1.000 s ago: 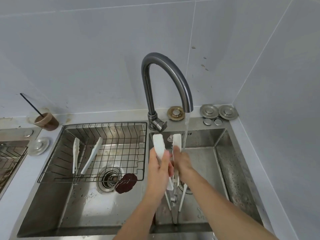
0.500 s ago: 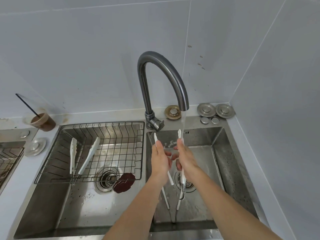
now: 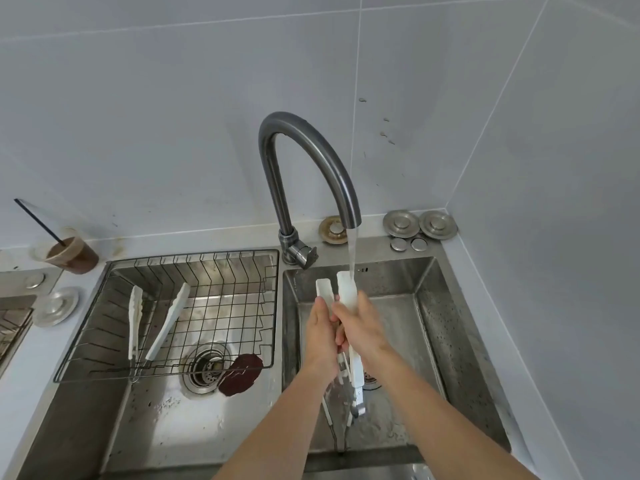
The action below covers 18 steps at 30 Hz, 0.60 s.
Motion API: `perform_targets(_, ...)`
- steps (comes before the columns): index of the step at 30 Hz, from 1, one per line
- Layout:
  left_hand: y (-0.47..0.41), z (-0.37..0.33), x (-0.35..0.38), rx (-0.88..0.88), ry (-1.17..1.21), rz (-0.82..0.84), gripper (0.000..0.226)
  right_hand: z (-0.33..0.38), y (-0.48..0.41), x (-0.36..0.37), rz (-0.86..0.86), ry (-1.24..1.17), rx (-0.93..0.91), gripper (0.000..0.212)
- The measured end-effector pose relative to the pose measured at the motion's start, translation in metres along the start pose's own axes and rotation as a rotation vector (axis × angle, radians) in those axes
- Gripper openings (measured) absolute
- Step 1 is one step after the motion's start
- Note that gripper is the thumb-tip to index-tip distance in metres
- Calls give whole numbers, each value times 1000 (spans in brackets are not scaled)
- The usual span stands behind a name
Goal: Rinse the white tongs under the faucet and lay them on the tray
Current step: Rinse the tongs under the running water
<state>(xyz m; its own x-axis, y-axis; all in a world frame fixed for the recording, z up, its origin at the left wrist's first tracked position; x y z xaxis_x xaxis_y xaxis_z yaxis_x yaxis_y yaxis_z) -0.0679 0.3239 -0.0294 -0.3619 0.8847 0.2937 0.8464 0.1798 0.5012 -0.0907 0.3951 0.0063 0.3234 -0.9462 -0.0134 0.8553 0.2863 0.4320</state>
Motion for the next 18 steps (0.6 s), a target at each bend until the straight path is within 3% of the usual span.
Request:
perform_targets(2, 0, -4, 4, 21, -36, 7, 49, 8, -5, 2, -76, 19, 28, 28)
perform_targets(4, 1, -6, 8, 50, -70, 11, 43, 14, -10, 3, -173, 42, 119, 53)
perform_targets(8, 7, -4, 11, 150, -238, -48, 38, 23, -14, -1, -164, 51, 305, 76)
perform_targets(11, 11, -7, 16, 266, -478, -113, 33, 19, -18, -2, -162, 118, 280, 78)
perform_targets(15, 12, -20, 26, 285, -577, 11, 46, 13, -17, -9, -224, 75, -83, 58)
perform_targets(18, 9, -28, 30, 432, -799, 143, 49, 11, -11, -20, -152, 39, -184, 42)
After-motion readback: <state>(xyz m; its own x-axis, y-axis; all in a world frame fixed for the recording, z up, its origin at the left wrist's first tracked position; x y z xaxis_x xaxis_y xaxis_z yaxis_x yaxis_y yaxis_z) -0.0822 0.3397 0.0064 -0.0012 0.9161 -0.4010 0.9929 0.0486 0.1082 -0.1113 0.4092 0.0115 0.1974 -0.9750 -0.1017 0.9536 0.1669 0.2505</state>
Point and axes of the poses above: each hand's wrist, its own y-axis away from the middle knuckle, its own x-axis out of the palm, z = x × y, the point moved 2 cm from there along -y, towards the middle knuckle, and after that the axes turned 8 degrees about z, right-handed, at the moved point
